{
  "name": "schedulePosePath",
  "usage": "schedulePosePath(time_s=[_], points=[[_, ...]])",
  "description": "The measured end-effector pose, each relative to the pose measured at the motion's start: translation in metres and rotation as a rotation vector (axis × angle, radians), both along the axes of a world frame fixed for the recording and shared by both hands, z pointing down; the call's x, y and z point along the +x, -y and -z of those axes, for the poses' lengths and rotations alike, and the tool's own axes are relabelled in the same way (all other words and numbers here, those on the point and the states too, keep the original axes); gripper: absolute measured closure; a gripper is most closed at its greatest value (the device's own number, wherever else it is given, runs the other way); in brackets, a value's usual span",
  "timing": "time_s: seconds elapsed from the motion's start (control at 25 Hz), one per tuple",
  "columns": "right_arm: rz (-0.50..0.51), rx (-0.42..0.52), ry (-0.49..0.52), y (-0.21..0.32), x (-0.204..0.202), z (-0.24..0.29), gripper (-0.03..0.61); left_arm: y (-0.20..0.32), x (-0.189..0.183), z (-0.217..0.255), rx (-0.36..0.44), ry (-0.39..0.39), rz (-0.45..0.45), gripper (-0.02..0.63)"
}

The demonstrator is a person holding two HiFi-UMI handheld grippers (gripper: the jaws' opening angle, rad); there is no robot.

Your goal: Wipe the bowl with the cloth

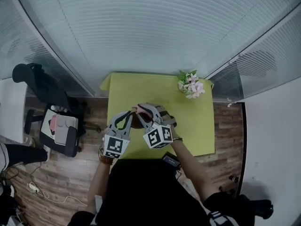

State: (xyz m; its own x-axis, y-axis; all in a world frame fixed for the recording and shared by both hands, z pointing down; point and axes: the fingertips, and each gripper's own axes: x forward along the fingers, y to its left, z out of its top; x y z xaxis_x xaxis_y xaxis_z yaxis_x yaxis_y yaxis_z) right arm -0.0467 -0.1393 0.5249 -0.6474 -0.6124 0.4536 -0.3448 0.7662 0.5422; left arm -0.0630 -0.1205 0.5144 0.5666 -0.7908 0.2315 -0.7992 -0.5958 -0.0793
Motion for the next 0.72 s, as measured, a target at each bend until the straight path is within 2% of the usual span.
schedulePosePath(time_s=[0.12, 0.2, 0.24, 0.4, 0.48, 0.6, 0.72], points=[[0.01, 0.061, -0.003, -0.005, -0.004, 0.023, 0.524, -0.005, -0.003, 0.024, 0.115, 0.143, 0.002, 0.595], [0.023, 0.089, -0.025, -0.01, -0.003, 0.03, 0.543, -0.007, -0.003, 0.025, 0.128, 0.188, -0.013, 0.595], [0.025, 0.101, -0.035, -0.011, -0.002, 0.033, 0.548, -0.007, -0.003, 0.022, 0.101, 0.175, -0.018, 0.594], [0.025, 0.133, -0.027, -0.016, -0.002, 0.042, 0.551, 0.002, -0.007, 0.003, -0.107, 0.004, 0.04, 0.592], [0.029, 0.179, -0.043, -0.017, -0.006, 0.045, 0.552, 0.008, -0.009, -0.001, -0.166, -0.018, 0.069, 0.592], [0.008, 0.231, -0.036, -0.017, -0.003, 0.052, 0.552, 0.012, -0.01, 0.008, -0.195, -0.087, 0.098, 0.592], [-0.021, 0.248, 0.014, -0.016, -0.001, 0.069, 0.551, 0.014, -0.013, 0.027, -0.173, -0.18, 0.141, 0.586]])
